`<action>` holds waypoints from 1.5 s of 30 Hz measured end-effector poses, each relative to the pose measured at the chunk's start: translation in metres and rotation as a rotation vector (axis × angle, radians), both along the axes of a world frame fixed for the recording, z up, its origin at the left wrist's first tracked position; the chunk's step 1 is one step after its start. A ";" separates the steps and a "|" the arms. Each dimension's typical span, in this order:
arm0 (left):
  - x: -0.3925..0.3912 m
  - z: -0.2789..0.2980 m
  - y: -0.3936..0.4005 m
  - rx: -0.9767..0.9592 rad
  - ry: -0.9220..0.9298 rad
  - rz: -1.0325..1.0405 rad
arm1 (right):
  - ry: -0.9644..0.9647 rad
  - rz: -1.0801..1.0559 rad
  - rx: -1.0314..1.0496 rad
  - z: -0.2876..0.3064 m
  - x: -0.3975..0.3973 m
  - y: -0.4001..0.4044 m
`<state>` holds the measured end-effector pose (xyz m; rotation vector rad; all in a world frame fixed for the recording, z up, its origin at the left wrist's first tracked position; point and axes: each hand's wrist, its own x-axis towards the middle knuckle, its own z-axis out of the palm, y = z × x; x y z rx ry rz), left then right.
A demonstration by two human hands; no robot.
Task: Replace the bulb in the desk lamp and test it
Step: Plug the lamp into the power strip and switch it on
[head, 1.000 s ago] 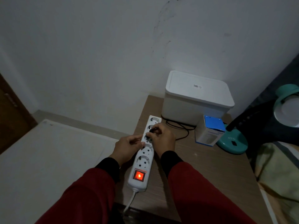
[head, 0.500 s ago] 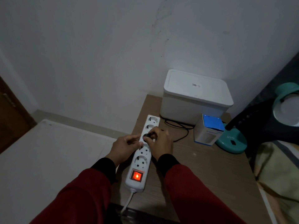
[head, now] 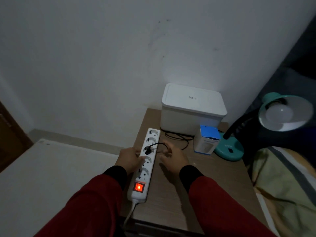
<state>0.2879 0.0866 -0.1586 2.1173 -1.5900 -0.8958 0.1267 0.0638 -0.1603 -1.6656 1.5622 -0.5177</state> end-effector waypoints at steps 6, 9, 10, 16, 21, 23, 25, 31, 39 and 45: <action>-0.007 0.021 -0.010 0.059 -0.305 -0.077 | 0.466 0.032 0.111 0.028 -0.039 -0.007; -0.022 0.038 -0.018 0.028 -0.408 -0.125 | 0.676 0.117 0.097 0.039 -0.059 -0.011; -0.029 0.044 -0.021 0.021 -0.437 -0.144 | 0.727 0.136 0.093 0.041 -0.066 -0.012; -0.091 0.068 -0.038 -0.047 -0.547 -0.280 | 0.855 0.153 0.036 0.062 -0.118 -0.015; -0.158 0.070 -0.050 -0.085 -0.564 -0.408 | 0.847 0.037 -0.006 0.066 -0.168 -0.022; -0.186 0.063 -0.057 -0.102 -0.541 -0.457 | 0.826 -0.018 -0.013 0.063 -0.190 -0.025; -0.213 0.054 -0.062 -0.107 -0.505 -0.506 | 0.777 -0.068 -0.025 0.055 -0.210 -0.027; -0.275 0.005 -0.070 -0.155 -0.357 -0.624 | 0.592 -0.140 -0.116 0.002 -0.248 -0.031; -0.283 -0.064 -0.068 -0.354 -0.325 -0.609 | 0.503 -0.168 -0.299 -0.066 -0.259 -0.042; -0.280 -0.093 -0.071 -0.377 -0.211 -0.555 | 0.468 -0.310 -0.478 -0.084 -0.254 -0.043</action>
